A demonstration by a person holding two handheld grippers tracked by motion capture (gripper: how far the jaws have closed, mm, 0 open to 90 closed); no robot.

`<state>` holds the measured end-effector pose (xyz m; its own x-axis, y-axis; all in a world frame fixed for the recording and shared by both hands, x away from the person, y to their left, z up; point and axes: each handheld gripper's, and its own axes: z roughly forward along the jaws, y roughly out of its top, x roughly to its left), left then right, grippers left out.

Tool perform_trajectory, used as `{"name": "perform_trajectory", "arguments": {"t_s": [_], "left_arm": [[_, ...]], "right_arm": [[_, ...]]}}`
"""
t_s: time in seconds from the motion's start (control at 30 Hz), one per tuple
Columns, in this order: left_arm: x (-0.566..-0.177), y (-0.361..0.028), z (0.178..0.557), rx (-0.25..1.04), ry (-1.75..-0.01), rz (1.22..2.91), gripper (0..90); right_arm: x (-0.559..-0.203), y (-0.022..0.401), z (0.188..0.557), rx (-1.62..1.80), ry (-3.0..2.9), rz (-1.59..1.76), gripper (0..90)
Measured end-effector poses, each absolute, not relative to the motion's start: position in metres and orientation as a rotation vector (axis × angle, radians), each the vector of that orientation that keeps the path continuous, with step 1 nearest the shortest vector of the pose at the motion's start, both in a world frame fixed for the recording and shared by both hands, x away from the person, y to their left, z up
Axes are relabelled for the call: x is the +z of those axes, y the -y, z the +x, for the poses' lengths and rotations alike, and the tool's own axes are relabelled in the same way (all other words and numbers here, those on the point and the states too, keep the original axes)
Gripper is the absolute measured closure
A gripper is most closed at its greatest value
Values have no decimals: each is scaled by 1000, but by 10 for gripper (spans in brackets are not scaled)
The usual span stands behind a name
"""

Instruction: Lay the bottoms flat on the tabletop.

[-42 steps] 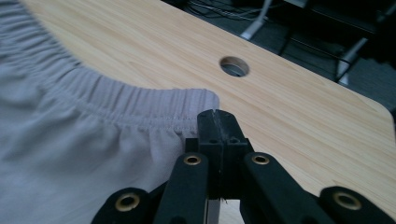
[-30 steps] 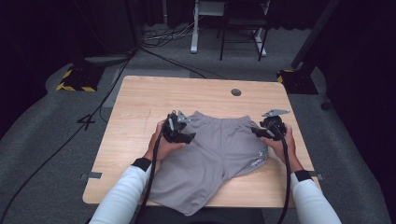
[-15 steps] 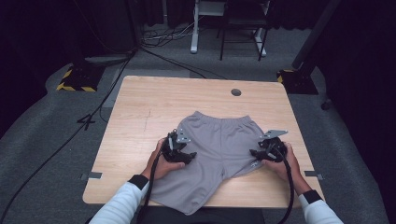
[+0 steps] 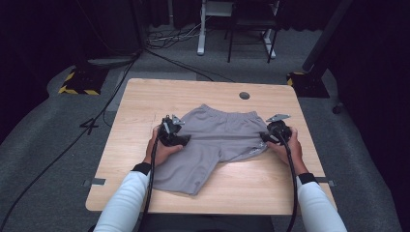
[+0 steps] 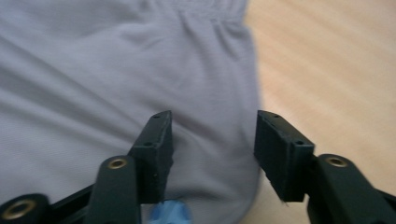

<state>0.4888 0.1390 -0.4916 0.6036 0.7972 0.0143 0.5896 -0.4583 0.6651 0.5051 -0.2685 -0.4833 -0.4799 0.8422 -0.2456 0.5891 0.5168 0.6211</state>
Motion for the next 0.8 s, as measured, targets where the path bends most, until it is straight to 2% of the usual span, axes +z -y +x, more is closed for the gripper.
{"name": "perform_trajectory", "arguments": {"t_s": [0.1,0.27,0.37,0.5,0.6,0.7,0.8], "left_arm": [[-477,-143,478,428,-1039,2182,317],[-452,-136,422,348,-831,2195,241],[-454,-128,378,323,-722,2216,224],[-469,-118,338,266,-656,2271,199],[-479,-114,323,241,-653,2295,187],[-486,-110,322,273,-656,2328,191],[-492,-109,325,326,-624,2357,279]], "right_arm": [[-477,263,499,710,-2231,1154,449],[-459,249,457,969,-2332,990,503],[-460,235,433,1005,-2423,864,534],[-472,219,410,1041,-2565,754,556],[-484,212,405,1010,-2630,704,531],[-489,210,408,982,-2613,715,502],[-491,212,416,1015,-2597,706,528]]}}
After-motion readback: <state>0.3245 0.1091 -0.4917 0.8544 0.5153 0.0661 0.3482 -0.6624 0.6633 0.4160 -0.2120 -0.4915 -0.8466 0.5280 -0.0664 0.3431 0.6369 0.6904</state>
